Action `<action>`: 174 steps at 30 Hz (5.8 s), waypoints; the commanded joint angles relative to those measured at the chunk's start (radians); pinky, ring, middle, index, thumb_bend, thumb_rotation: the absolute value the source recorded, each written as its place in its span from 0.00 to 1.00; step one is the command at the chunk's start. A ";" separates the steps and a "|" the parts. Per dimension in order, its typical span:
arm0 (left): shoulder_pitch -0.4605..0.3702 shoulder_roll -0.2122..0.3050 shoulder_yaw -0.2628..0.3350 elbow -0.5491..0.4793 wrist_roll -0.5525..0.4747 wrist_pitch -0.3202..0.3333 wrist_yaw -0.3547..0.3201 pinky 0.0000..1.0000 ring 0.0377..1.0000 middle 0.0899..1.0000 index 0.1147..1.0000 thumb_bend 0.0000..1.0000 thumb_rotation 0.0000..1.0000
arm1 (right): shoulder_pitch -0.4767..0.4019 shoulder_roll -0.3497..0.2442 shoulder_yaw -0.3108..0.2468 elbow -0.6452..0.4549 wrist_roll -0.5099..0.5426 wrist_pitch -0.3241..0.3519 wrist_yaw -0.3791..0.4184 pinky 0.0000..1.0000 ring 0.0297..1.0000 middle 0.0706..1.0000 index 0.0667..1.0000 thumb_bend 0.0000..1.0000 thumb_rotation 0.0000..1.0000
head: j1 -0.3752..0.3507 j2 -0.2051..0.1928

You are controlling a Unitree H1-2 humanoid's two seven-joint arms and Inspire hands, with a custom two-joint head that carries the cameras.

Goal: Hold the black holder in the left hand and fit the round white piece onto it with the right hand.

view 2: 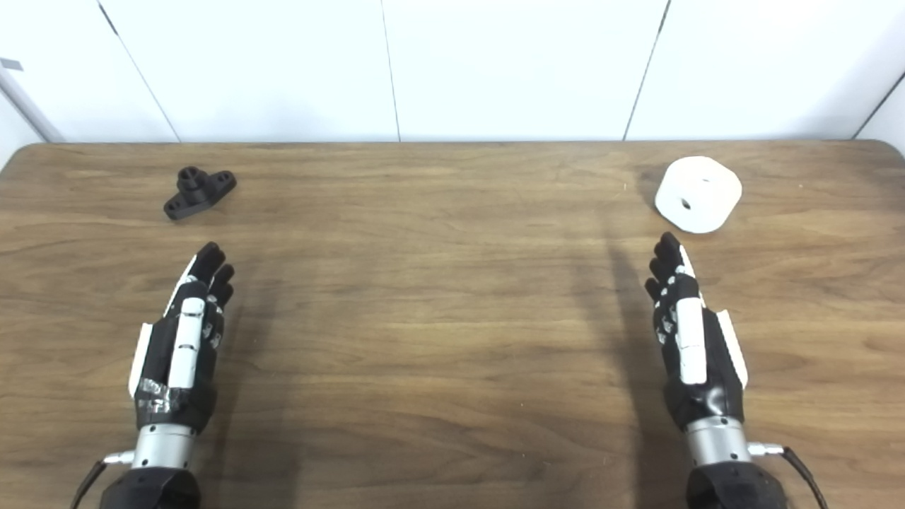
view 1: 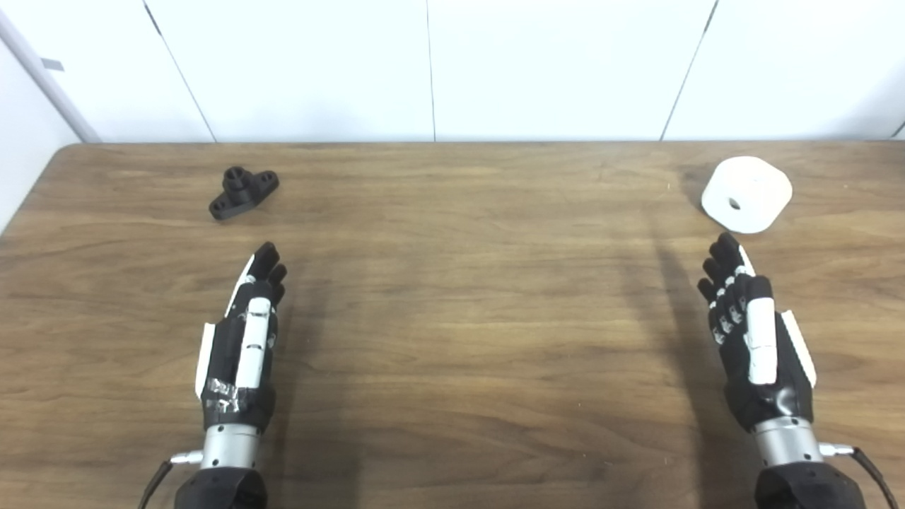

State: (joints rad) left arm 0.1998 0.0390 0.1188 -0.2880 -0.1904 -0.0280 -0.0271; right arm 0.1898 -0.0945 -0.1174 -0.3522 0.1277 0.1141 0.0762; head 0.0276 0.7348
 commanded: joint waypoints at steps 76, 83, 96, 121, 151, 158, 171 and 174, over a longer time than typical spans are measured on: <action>-0.207 0.186 0.038 -0.066 0.777 0.290 0.124 1.00 1.00 0.95 0.83 0.89 0.24 | 0.023 -0.024 -0.044 0.142 0.025 -0.166 0.044 1.00 0.97 0.96 0.96 0.58 1.00 | 0.201 -0.231; -0.281 0.231 0.052 0.022 0.819 0.344 0.130 1.00 0.99 0.93 0.81 0.89 0.30 | 0.021 -0.026 -0.044 0.144 0.025 -0.168 0.044 1.00 0.98 0.96 0.95 0.56 1.00 | 0.201 -0.230; -0.452 0.318 0.039 0.311 0.805 0.356 0.168 1.00 1.00 0.95 0.79 0.89 0.35 | 0.022 -0.020 -0.043 0.147 -0.007 -0.177 0.032 1.00 0.98 0.95 0.94 0.58 1.00 | 0.194 -0.229; -0.662 0.389 -0.075 0.622 0.747 0.319 0.199 1.00 0.99 0.93 0.77 0.89 0.32 | 0.030 -0.010 -0.038 0.138 -0.004 -0.169 0.026 1.00 0.97 0.95 0.94 0.60 0.99 | 0.180 -0.230; -0.744 0.425 -0.163 0.801 0.740 0.324 0.206 1.00 0.98 0.91 0.70 0.86 0.31 | 0.029 -0.003 -0.034 0.133 -0.009 -0.169 0.019 1.00 0.98 0.95 0.94 0.57 1.00 | 0.167 -0.226; -0.741 0.431 -0.174 0.795 0.741 0.331 0.197 1.00 0.98 0.90 0.68 0.85 0.31 | 0.027 0.000 -0.034 0.138 -0.011 -0.183 0.018 1.00 0.97 0.95 0.93 0.56 0.99 | 0.165 -0.225; -0.744 0.431 -0.171 0.810 0.720 0.312 0.208 1.00 0.96 0.87 0.49 0.66 0.14 | 0.025 0.001 -0.034 0.140 -0.009 -0.183 0.017 1.00 0.97 0.95 0.93 0.56 0.98 | 0.163 -0.222; -0.740 0.427 -0.167 0.810 0.711 0.278 0.228 1.00 0.94 0.83 0.43 0.54 0.07 | 0.025 -0.001 -0.031 0.142 -0.014 -0.186 0.018 1.00 0.97 0.95 0.93 0.55 0.99 | 0.163 -0.222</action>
State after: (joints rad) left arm -0.5072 0.4411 -0.0557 0.5248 0.5142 0.2745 0.1639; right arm 0.1946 -0.1055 -0.1543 -0.2098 0.1080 -0.0440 0.1045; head 0.1902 0.5123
